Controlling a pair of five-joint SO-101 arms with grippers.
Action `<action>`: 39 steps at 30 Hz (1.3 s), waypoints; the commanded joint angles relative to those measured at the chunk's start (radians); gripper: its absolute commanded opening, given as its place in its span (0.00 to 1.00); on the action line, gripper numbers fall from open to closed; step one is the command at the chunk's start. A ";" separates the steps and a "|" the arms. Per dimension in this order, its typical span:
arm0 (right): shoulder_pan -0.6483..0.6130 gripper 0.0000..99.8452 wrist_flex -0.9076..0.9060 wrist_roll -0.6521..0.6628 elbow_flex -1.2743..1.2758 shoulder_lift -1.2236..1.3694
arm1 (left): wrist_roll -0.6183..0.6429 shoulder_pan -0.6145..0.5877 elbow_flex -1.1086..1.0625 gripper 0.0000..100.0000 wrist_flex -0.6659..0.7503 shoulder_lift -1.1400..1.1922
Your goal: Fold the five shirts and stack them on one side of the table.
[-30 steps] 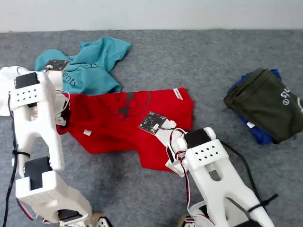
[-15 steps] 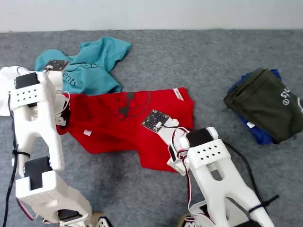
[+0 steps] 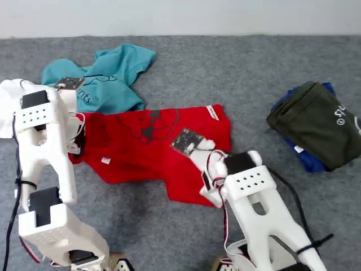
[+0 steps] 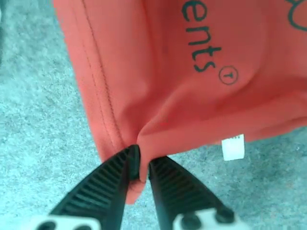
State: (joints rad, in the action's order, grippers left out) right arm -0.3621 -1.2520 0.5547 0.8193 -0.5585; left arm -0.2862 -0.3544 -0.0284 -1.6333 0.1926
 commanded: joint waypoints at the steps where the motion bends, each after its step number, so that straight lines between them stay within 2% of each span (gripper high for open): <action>1: 0.077 0.20 0.200 -0.069 -0.104 0.008 | -0.006 -0.005 0.001 0.02 0.017 -0.048; 7: 0.096 0.20 0.464 -0.181 -0.226 0.314 | -0.006 -0.003 0.001 0.02 0.011 -0.048; 12: 0.122 0.20 0.475 -0.216 -0.440 0.613 | -0.005 -0.002 0.001 0.02 0.008 -0.048; 16: 0.145 0.20 0.473 -0.218 -0.549 0.750 | -0.005 -0.002 0.001 0.02 -0.017 -0.048; 26: 0.219 0.20 0.409 -0.216 -0.717 0.848 | -0.006 0.000 0.001 0.02 -0.048 -0.048; 30: 0.219 0.20 0.314 -0.213 -0.749 0.819 | -0.006 0.000 -0.025 0.02 -0.041 -0.048; 39: 0.194 0.20 0.338 -0.213 -0.753 0.946 | -0.006 0.000 -0.045 0.02 -0.041 -0.048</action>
State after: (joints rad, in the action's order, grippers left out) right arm -0.1550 -0.9268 0.3491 0.1059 0.3713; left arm -0.2862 -0.3544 -0.0744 -1.6717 0.1926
